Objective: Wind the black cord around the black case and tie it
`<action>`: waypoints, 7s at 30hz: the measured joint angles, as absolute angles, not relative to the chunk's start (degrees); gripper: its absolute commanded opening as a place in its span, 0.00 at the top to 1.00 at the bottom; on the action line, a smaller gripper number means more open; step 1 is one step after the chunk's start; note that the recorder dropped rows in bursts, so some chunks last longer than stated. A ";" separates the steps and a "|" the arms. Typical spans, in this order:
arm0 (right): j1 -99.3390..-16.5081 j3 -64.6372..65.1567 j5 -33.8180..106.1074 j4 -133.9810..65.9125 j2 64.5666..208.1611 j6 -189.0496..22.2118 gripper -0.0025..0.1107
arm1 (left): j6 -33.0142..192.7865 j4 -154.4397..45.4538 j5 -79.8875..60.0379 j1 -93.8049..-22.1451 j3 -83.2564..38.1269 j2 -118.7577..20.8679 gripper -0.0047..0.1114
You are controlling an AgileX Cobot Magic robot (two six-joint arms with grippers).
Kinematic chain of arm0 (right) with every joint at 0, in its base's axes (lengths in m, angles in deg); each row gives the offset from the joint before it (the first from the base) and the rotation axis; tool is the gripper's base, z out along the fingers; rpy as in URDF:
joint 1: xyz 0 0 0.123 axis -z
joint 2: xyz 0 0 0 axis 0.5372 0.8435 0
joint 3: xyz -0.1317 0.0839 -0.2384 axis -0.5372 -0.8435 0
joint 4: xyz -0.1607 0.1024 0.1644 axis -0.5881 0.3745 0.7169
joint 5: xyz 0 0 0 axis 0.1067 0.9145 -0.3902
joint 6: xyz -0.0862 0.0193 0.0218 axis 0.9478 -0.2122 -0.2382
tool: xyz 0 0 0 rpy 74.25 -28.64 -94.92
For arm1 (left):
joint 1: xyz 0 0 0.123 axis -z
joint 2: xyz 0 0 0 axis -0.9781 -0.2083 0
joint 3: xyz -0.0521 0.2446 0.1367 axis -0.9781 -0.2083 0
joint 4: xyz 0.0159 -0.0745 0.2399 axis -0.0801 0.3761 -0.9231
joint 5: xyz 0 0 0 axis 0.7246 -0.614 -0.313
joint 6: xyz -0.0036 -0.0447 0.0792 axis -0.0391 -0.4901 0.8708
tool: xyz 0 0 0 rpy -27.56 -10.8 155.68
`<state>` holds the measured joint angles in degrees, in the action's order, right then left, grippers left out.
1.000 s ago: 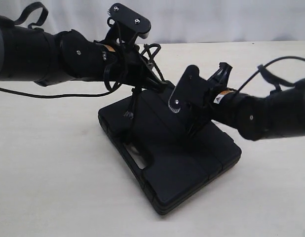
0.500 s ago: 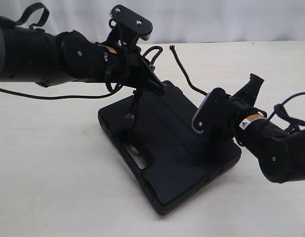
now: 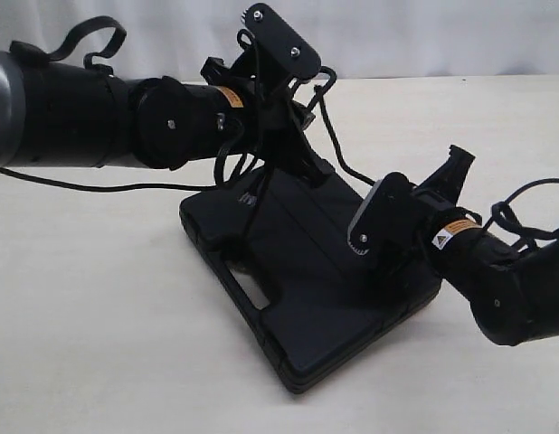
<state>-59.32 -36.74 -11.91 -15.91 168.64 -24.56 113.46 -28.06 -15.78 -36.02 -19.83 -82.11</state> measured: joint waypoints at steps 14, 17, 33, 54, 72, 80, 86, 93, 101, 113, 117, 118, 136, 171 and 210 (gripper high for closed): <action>-59.32 -36.74 -18.42 -18.51 170.82 -26.39 0.94 | 113.40 -28.26 -9.30 -36.02 -19.83 -79.65 0.96; -59.32 -36.87 -19.14 -18.51 170.82 -26.50 0.94 | 113.40 -28.26 -11.05 -36.02 -19.83 -80.27 0.96; -59.32 -39.82 -27.61 -22.30 171.09 -27.86 0.94 | 111.02 -29.51 -16.64 -36.02 -19.83 -82.15 0.96; -59.09 -40.06 -30.59 -22.00 171.09 -30.56 0.94 | 110.44 -29.27 -13.03 -29.85 -19.83 -85.45 0.95; -59.08 -39.99 -30.59 -22.25 171.09 -30.78 0.94 | 110.10 -25.76 -11.29 -30.66 -19.83 -84.19 0.39; -59.31 -39.74 -30.69 -22.68 171.09 -30.88 0.94 | 108.74 -25.76 -7.66 -34.02 -19.83 -77.40 0.42; -59.31 -39.74 -30.69 -22.68 171.09 -31.96 0.94 | 118.19 -38.53 -8.06 -34.11 -19.83 -76.70 0.50; -59.31 -39.74 -30.81 -22.68 171.09 -32.43 0.94 | 131.65 -60.90 -9.92 -34.01 -19.83 -78.36 0.50; -59.31 -39.74 -30.81 -22.68 171.09 -32.54 0.94 | 138.81 -74.93 -17.73 -35.88 -19.83 -85.18 0.50; -59.31 -39.74 -30.81 -23.32 171.09 -32.54 0.94 | 149.48 -76.71 -30.11 -38.49 -19.72 -90.70 0.76; -59.31 -39.74 -30.81 -25.10 171.09 -33.17 0.94 | 150.93 -72.48 -30.64 -38.53 -19.72 -91.51 0.96; -59.31 -39.74 -30.81 -25.22 171.09 -33.36 0.94 | 151.36 -70.13 -30.64 -38.53 -19.72 -91.60 0.96; -59.31 -38.46 -15.45 -26.97 164.47 -53.95 0.50 | 161.77 -43.53 -39.56 -38.63 -19.60 -91.74 0.96; -52.48 -11.46 27.28 -21.55 171.18 -56.13 0.70 | 163.30 -42.21 -34.72 -38.63 -19.60 -84.84 0.96; -47.52 -11.32 31.86 -21.03 171.80 -56.71 0.70 | 150.67 -49.40 -47.19 -37.12 -19.34 -81.33 0.34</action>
<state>-47.52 -11.32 31.86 -21.03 171.80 -56.71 150.67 -49.40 -47.19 -37.12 -19.34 -81.33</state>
